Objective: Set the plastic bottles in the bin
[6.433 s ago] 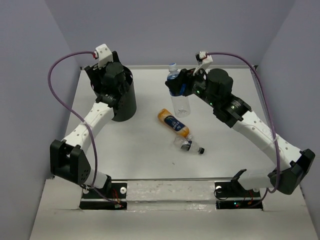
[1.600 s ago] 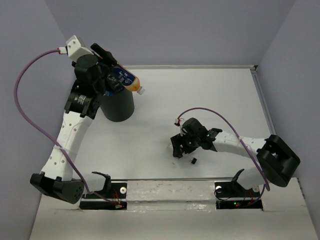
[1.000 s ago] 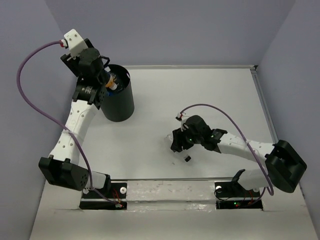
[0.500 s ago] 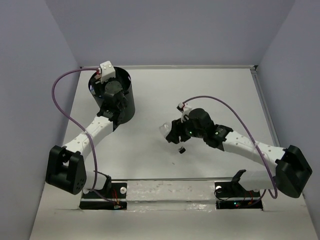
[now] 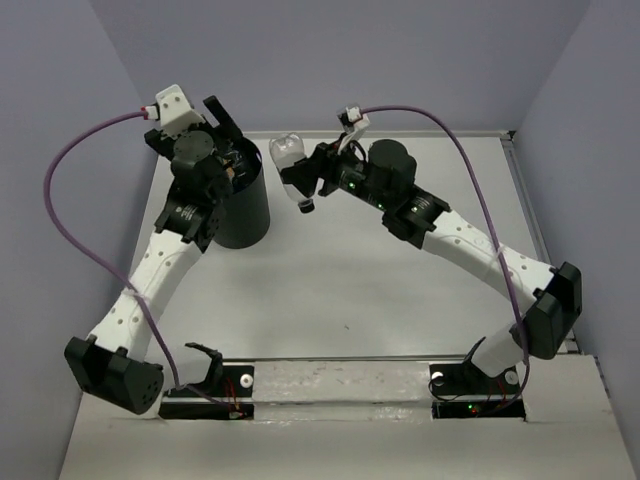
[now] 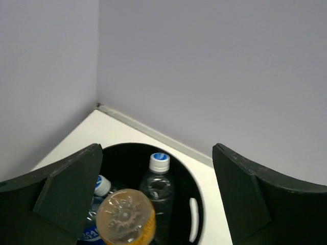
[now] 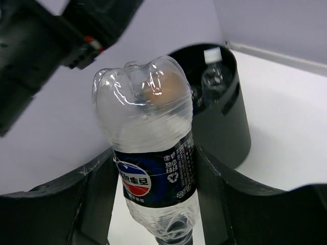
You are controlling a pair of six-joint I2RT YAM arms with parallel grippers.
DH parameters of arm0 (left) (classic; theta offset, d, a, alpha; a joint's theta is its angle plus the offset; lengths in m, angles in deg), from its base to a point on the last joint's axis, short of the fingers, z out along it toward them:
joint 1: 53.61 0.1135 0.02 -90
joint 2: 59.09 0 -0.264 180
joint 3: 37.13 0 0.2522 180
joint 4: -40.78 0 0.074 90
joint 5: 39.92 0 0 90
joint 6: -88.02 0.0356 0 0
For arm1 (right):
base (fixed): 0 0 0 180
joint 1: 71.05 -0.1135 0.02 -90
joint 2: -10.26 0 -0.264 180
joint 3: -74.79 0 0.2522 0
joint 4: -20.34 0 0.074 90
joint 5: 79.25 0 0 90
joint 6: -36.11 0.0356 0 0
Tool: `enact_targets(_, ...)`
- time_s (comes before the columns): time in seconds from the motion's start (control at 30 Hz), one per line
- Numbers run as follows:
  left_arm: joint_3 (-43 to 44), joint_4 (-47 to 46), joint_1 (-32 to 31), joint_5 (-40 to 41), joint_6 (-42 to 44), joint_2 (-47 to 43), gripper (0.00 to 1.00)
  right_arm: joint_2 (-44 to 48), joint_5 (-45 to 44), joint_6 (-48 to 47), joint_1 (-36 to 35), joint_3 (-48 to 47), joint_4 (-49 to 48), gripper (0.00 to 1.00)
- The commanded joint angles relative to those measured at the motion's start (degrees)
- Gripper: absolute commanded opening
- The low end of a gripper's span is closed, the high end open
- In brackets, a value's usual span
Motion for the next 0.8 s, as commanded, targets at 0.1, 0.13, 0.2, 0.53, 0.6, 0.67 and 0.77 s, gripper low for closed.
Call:
enact_targets(0.1,7.38,19.58,0.12,-14.97,-14.27,-11.91,0.99,-11.52,-0.54,1.21,-0.37,-13.92,-11.56,0.31)
enact_targets(0.13,6.15,19.77,0.12,-16.37,-15.16,-13.33,0.99,-12.75,-0.54,1.04,-0.37,-15.14,-13.92,0.31)
enact_targets(0.2,3.34,19.60,0.12,-20.77,-17.27,-17.88,0.99,-17.21,-0.54,-0.10,-0.37,-19.69,-15.35,0.32)
enact_targets(0.53,-10.47,16.09,0.12,-23.95,-17.27,-32.67,0.99,-43.04,-0.80,-11.62,-0.89,-52.72,-11.85,0.29)
enact_targets(0.6,-11.61,15.30,0.12,-23.69,-17.01,-34.61,0.99,-46.76,-0.98,-12.85,-0.89,-56.71,-10.61,0.29)
enact_targets(0.67,-13.28,14.24,0.12,-23.07,-17.36,-35.66,0.99,-50.02,-1.42,-13.90,-1.42,-58.39,-10.43,0.28)
enact_targets(0.77,-14.78,12.83,0.20,-22.37,-17.97,-37.51,0.99,-49.60,-5.18,-19.08,-2.39,-53.69,-12.09,0.27)
